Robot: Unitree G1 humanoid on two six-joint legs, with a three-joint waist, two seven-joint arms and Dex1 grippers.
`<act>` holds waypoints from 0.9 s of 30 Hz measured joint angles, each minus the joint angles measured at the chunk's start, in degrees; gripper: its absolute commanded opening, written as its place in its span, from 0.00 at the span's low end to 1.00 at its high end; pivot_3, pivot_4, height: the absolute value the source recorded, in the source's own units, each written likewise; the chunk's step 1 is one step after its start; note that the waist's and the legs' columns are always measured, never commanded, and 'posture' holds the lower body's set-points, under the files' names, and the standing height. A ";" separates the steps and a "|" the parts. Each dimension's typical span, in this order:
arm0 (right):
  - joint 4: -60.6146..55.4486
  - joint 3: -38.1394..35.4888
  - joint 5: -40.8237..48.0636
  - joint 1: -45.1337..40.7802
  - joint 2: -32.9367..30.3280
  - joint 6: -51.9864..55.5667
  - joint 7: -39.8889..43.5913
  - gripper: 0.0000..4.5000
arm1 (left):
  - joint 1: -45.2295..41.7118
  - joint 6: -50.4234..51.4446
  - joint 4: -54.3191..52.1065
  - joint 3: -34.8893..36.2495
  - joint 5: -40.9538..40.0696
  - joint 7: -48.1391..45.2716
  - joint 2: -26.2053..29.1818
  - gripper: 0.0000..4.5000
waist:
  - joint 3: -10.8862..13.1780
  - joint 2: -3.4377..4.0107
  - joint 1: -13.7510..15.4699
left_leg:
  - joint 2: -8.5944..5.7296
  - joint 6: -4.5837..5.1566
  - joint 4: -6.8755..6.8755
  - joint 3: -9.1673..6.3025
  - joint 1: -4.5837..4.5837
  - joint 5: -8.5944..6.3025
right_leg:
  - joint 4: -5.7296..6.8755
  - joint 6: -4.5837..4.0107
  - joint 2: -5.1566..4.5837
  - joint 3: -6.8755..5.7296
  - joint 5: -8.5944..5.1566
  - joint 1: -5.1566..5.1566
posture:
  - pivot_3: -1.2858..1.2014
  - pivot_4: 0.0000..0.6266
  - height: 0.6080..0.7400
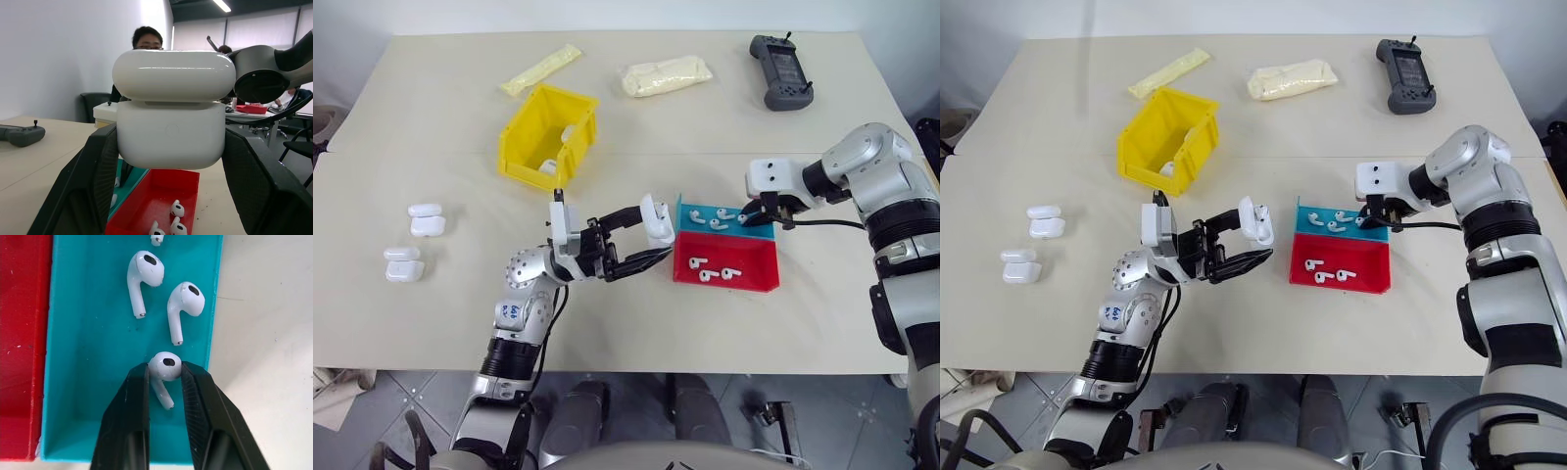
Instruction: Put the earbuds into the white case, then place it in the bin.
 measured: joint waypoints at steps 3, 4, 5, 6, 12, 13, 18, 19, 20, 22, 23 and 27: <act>0.00 -0.09 0.13 0.02 0.02 0.10 -0.07 0.12 | 0.00 0.00 -0.09 -0.01 0.00 0.10 0.00 0.62 | 0.00 0.00 0.00 | 0.00 0.00 0.00 0.00 0.00 0.00 | 0.00 0.00 0.00 0.00 0.00 0.00 | 0.52 0.24 1.00; -0.05 -0.14 0.23 0.06 0.02 0.16 -0.11 0.12 | 0.00 0.00 -0.13 -0.01 0.00 0.11 0.00 0.62 | 0.00 0.00 0.00 | 0.00 0.00 0.00 0.00 0.00 0.00 | 0.00 0.00 0.00 0.00 0.00 0.00 | 0.52 0.24 1.00; -0.27 -0.28 0.35 0.17 0.00 0.26 -0.16 0.12 | 0.00 0.00 -0.23 -0.02 0.00 0.12 0.02 0.62 | 0.00 0.00 0.00 | 0.00 0.00 0.00 0.00 0.00 0.00 | 0.00 0.00 0.00 0.00 0.00 0.00 | 0.52 0.24 1.00; -0.66 -0.68 0.59 0.47 -0.02 0.57 -0.31 0.12 | 0.00 0.00 -0.44 -0.02 0.00 0.15 0.02 0.62 | 0.00 0.00 0.00 | 0.00 0.00 0.00 0.00 0.00 0.00 | 0.00 0.00 0.00 0.00 0.00 0.00 | 0.52 0.24 1.00; -9.81 -5.70 4.73 2.74 -3.64 3.78 -0.15 0.12 | 0.04 0.10 -1.04 -0.12 0.00 0.11 0.14 0.62 | 0.02 0.03 0.14 | -0.02 0.00 -0.02 0.00 -0.04 0.00 | 0.01 0.00 -0.01 0.00 0.00 -0.02 | 0.52 0.24 1.00; -12.00 -7.15 5.70 3.21 -4.58 4.61 -0.29 0.12 | 0.03 0.12 -1.05 -0.09 0.00 0.05 0.30 0.62 | 0.02 0.03 0.21 | -0.02 0.00 0.00 -0.01 -0.04 0.00 | 0.01 0.00 -0.02 -0.01 0.00 -0.02 | 0.52 0.24 1.00; -28.02 -17.38 15.48 12.12 -6.11 14.68 -2.85 0.12 | -0.18 0.19 -0.98 0.00 -0.06 -0.52 0.25 0.62 | 0.02 0.02 0.43 | 0.00 0.00 0.02 -0.06 -0.05 -0.01 | -0.01 0.00 -0.01 -0.04 0.00 0.02 | 0.52 0.24 1.00; -30.95 -18.97 17.87 14.14 -5.41 17.68 -3.64 0.12 | -0.27 0.20 -0.87 0.10 -0.11 -0.59 0.27 0.62 | 0.02 0.03 0.53 | -0.01 0.00 0.05 -0.05 -0.06 -0.01 | 0.02 0.00 -0.02 -0.03 0.00 0.00 | 0.52 0.24 1.00; -35.71 -21.59 21.39 17.29 -4.29 22.46 -5.09 0.12 | -0.56 0.24 -0.71 0.10 -0.14 -0.63 0.13 0.62 | 0.02 0.03 0.57 | 0.00 0.00 0.07 -0.05 -0.06 -0.01 | 0.02 0.00 -0.02 -0.03 0.00 0.00 | 0.52 0.24 1.00; -44.87 -26.65 29.23 23.21 -1.23 32.30 -8.62 0.12 | -1.37 0.28 -0.18 0.07 -0.19 -0.70 -0.03 0.62 | 0.02 0.03 0.63 | 0.02 -0.01 0.08 -0.09 -0.07 -0.01 | 0.05 0.00 -0.01 -0.04 0.00 -0.01 | 0.52 0.24 1.00; -51.82 -29.81 35.33 27.19 2.07 38.32 -11.33 0.12 | -1.78 0.27 0.39 0.15 -0.22 -0.75 0.01 0.62 | 0.02 0.03 0.72 | 0.08 -0.05 0.10 -0.12 -0.06 -0.03 | 0.04 -0.01 0.02 -0.06 0.00 0.00 | 0.52 0.24 1.00; -65.99 -34.74 49.69 34.83 9.76 51.54 -20.77 0.12 | -2.19 0.30 0.93 0.14 -0.22 -1.19 0.03 0.62 | 0.02 0.03 1.01 | 0.00 -0.04 0.20 -0.14 -0.07 -0.03 | 0.09 -0.01 -0.01 -0.04 0.00 0.01 | 0.52 0.24 1.00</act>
